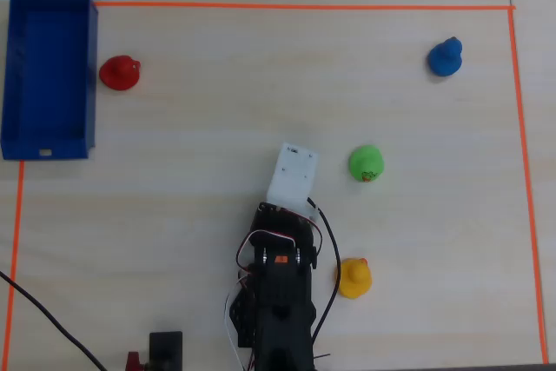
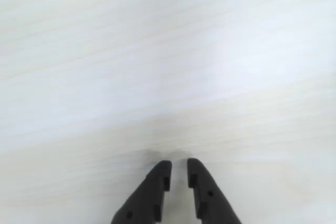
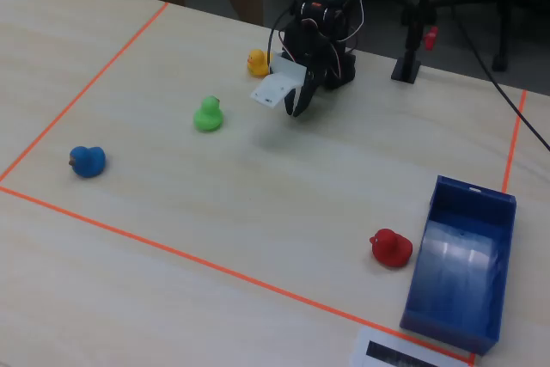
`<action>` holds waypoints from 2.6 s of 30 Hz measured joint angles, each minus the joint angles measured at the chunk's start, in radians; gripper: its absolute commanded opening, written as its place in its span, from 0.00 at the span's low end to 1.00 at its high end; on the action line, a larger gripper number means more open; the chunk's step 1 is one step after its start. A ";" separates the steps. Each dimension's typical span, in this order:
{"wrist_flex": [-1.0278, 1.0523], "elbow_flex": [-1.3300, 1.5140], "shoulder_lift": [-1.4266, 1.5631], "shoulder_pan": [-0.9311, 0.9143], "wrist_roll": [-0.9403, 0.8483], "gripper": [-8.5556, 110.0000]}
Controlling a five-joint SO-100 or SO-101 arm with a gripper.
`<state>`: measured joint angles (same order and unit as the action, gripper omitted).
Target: Grasp red duck and put it into box.
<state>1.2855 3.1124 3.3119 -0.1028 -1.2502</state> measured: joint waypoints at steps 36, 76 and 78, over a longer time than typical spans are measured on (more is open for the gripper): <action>-0.115 -1.019 -1.029 0.209 0.169 0.34; -0.140 -2.260 -2.390 0.571 0.522 0.36; -0.140 -2.261 -2.404 0.571 0.518 0.36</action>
<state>1.1459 0.8514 0.9081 0.4679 -0.7317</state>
